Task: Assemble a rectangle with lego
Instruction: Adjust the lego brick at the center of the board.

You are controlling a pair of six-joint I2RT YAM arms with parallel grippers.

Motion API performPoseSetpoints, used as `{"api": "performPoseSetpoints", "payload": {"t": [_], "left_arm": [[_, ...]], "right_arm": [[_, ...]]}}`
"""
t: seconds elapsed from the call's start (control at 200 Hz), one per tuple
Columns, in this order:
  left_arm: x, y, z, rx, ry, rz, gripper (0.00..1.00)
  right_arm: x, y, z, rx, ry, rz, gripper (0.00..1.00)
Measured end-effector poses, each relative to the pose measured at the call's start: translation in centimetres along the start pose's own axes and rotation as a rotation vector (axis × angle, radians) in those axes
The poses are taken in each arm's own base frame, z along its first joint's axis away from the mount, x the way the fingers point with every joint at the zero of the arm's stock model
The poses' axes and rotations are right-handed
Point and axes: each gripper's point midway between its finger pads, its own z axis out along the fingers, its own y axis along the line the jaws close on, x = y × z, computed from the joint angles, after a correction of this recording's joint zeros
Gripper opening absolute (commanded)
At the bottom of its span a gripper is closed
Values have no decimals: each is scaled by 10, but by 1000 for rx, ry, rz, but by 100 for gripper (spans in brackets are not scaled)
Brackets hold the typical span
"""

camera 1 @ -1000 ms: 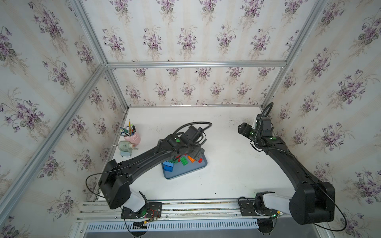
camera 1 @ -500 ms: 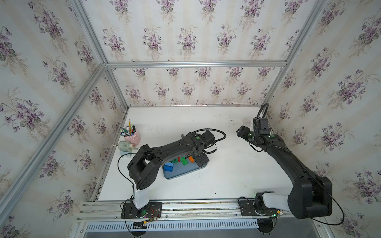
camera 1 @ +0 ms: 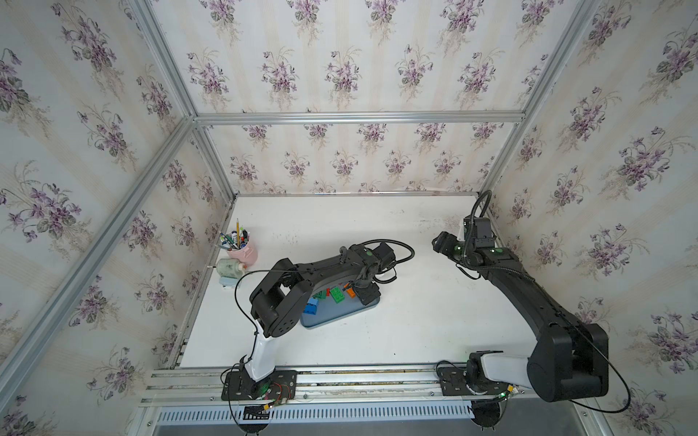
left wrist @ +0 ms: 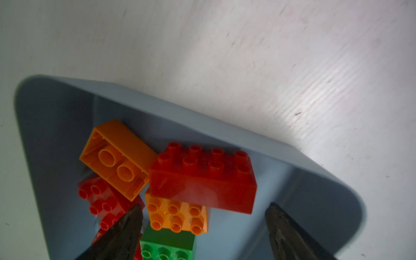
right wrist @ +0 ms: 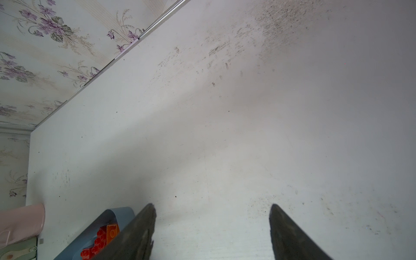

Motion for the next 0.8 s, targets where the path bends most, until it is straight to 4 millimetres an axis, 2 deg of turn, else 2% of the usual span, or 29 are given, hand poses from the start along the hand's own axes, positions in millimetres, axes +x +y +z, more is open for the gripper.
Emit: {"api": "performPoseSetpoints", "payload": {"t": [0.345, 0.799], "left_arm": [[-11, -1, 1, 7, -45, -7, 84], [-10, -1, 12, 17, -34, -22, 69]], "right_arm": [[3, 3, 3, -22, 15, 17, 78], [2, 6, 2, -35, 15, 19, 78]]}}
